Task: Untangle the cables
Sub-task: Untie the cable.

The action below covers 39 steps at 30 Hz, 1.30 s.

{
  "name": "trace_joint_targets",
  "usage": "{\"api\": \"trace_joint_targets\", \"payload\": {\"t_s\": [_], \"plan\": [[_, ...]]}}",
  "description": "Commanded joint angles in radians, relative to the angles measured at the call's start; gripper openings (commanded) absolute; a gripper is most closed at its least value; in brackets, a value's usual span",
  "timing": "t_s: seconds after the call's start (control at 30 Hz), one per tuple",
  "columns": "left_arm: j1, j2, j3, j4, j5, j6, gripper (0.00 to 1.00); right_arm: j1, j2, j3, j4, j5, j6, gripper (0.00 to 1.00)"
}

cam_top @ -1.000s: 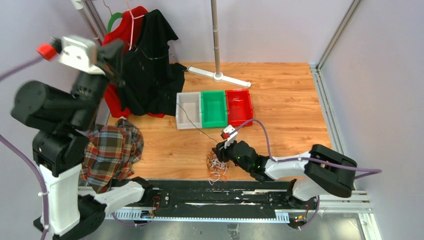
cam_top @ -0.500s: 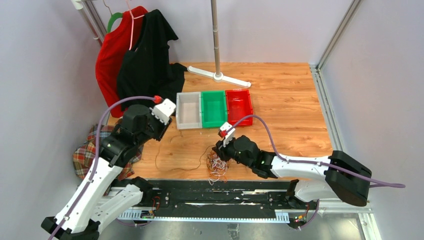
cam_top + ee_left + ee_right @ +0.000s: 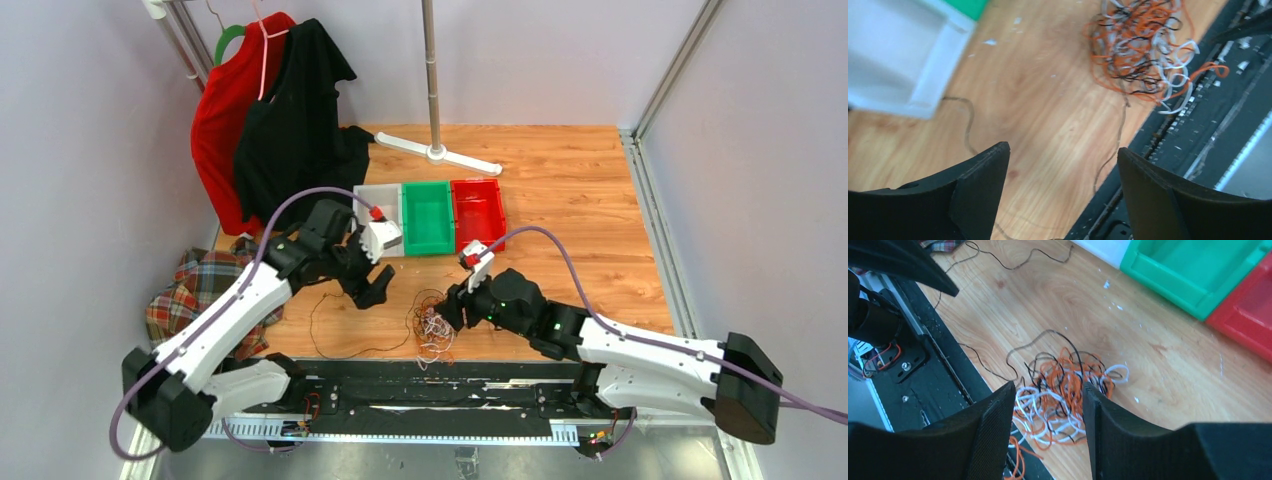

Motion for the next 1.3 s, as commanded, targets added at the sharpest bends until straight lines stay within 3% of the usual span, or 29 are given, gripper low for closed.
{"api": "trace_joint_targets", "payload": {"t_s": [0.0, 0.23, 0.43, 0.73, 0.9, 1.07, 1.13, 1.27], "plan": [[-0.094, 0.131, 0.093, 0.004, 0.153, 0.017, 0.86, -0.036, -0.104, -0.082, -0.141, 0.03, 0.095, 0.51], [-0.264, 0.352, 0.227, 0.041, 0.162, 0.064, 0.88, -0.07, -0.202, -0.147, -0.196, 0.028, 0.162, 0.43], [-0.298, 0.499, 0.297, 0.093, 0.21, 0.081, 0.89, -0.132, -0.211, -0.193, -0.178, -0.038, 0.218, 0.42], [-0.331, 0.62, 0.335, 0.136, 0.278, 0.153, 0.83, -0.243, -0.198, -0.263, 0.016, -0.198, 0.315, 0.42], [-0.331, 0.636, 0.295, 0.14, 0.302, 0.191, 0.6, -0.283, -0.152, -0.277, 0.096, -0.272, 0.337, 0.43], [-0.33, 0.602, 0.282, 0.173, 0.242, 0.175, 0.12, -0.284, -0.128, -0.289, 0.128, -0.289, 0.354, 0.45], [-0.326, 0.562, 0.287, 0.14, 0.213, 0.18, 0.02, -0.284, -0.134, -0.294, 0.132, -0.286, 0.357, 0.49], [-0.301, 0.488, 0.291, 0.04, 0.202, 0.192, 0.01, -0.283, -0.16, -0.305, 0.138, -0.268, 0.356, 0.53]]}}
